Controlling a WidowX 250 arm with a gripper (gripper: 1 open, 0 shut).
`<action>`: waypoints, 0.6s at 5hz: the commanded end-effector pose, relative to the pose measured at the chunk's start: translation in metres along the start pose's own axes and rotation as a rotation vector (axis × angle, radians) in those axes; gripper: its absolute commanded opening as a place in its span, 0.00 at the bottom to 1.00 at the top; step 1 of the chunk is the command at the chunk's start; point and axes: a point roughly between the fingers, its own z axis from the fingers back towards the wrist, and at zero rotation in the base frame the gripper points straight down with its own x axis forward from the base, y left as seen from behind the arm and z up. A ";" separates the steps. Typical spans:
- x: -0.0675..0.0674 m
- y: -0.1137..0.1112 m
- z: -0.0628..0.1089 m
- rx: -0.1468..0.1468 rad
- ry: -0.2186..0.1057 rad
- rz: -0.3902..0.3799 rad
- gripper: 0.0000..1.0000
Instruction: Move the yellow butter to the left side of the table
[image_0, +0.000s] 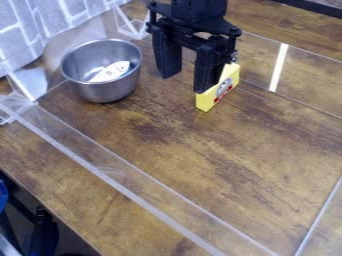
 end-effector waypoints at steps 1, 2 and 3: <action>0.021 0.003 -0.008 0.002 -0.010 -0.001 1.00; 0.051 0.003 -0.015 0.002 -0.040 -0.011 1.00; 0.078 -0.005 -0.023 0.004 -0.043 -0.030 0.00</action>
